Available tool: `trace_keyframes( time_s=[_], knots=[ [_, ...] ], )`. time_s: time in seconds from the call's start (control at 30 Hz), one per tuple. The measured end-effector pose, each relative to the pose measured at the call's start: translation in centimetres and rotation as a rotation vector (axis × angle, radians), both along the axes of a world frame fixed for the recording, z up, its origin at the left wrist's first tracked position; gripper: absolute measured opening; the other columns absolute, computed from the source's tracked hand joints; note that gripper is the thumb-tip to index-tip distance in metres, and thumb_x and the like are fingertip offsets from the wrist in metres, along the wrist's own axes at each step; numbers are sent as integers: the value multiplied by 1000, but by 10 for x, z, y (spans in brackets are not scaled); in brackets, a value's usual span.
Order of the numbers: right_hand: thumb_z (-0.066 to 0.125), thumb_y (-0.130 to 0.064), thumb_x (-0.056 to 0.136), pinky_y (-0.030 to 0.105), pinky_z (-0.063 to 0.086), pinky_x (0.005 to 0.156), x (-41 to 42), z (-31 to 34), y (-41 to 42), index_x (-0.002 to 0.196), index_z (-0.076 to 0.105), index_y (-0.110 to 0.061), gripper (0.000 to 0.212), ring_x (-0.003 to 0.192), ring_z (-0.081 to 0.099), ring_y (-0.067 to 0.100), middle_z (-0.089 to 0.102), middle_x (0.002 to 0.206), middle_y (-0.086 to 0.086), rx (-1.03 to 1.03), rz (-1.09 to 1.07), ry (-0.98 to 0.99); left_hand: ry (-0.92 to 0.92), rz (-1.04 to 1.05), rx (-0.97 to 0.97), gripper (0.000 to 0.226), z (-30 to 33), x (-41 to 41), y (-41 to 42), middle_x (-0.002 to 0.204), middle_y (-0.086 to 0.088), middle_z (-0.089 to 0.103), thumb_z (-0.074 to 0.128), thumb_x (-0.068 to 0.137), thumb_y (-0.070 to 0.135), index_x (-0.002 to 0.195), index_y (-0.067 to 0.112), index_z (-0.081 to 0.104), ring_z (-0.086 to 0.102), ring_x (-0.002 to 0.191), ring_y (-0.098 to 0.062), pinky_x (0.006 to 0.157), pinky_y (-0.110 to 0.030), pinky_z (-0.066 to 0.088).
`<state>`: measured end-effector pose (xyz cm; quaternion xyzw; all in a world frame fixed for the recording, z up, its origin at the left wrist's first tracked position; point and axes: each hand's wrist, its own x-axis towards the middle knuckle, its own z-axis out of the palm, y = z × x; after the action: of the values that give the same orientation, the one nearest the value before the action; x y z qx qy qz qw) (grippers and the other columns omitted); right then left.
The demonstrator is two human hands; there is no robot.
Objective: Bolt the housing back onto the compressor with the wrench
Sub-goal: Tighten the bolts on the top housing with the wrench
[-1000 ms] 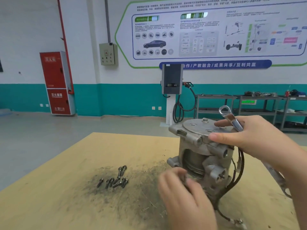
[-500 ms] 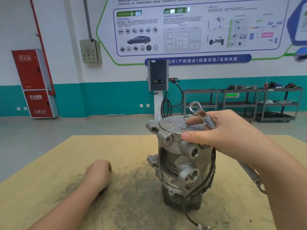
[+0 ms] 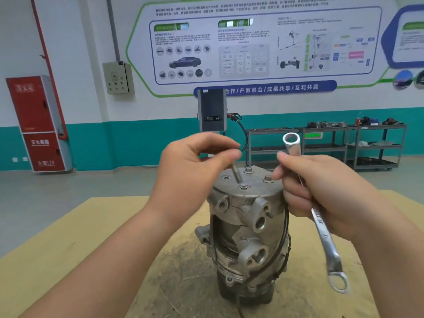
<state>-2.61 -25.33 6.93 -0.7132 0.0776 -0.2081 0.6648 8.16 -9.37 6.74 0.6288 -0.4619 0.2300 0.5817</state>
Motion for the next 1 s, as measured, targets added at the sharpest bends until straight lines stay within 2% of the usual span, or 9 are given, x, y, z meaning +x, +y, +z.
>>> trace_keyframes(
  time_s=[0.13,0.27,0.43,0.57,0.67,0.73,0.77,0.83,1.0],
  knots=[
    [46,-30,101,19,29,31,-2,3,-4,76,58,-4,38,36,38,14,37,44,4,199,-36,-34,-168,156,161,24,-3,0,-18,79,18,70,79,81,8,79,32,72,66,79,-1,76,-14,52],
    [43,-29,103,18,28,29,-5,6,-12,85,58,-2,35,36,44,13,41,44,2,331,-87,-127,-169,204,164,28,-6,7,-16,79,23,68,80,81,9,77,35,71,65,80,1,76,-12,51],
    [39,-28,104,16,33,31,-5,8,-24,89,57,-3,35,40,58,14,51,44,2,632,-195,-314,-406,194,252,11,-8,2,-16,79,19,64,80,79,7,86,15,80,63,85,-4,77,-10,49],
    [35,-28,106,16,37,35,0,3,-26,94,56,-6,32,48,65,17,56,47,2,718,-268,-442,-220,123,273,10,-13,-5,-12,82,28,70,67,90,28,91,31,77,64,91,8,79,-3,45],
    [36,-24,106,18,42,38,6,2,-22,95,53,-8,26,50,67,17,58,46,1,672,-296,-525,26,56,253,25,-22,-5,-5,110,35,66,49,91,59,110,50,64,57,109,14,83,-2,41],
    [37,-20,105,18,46,42,10,1,-18,94,52,-9,22,53,68,16,60,48,1,654,-282,-576,167,119,383,68,-28,2,1,135,39,43,49,73,80,136,55,41,39,126,14,98,-9,33],
    [37,-19,105,19,48,43,12,1,-16,93,51,-10,21,55,69,16,61,49,1,643,-273,-600,204,170,460,93,-31,5,3,138,36,34,50,62,85,146,51,28,33,130,10,102,-16,30],
    [37,-18,105,21,50,46,15,0,-12,95,50,-10,19,59,70,17,63,52,1,606,-266,-633,199,243,534,117,-37,9,6,136,30,33,51,52,88,154,40,19,33,131,4,104,-21,29],
    [36,-15,105,21,51,47,19,-4,-9,95,48,-15,15,60,70,17,64,52,2,461,-321,-614,164,337,506,119,-43,0,2,120,26,36,42,51,93,153,36,24,30,124,5,100,-20,26]
  ],
)
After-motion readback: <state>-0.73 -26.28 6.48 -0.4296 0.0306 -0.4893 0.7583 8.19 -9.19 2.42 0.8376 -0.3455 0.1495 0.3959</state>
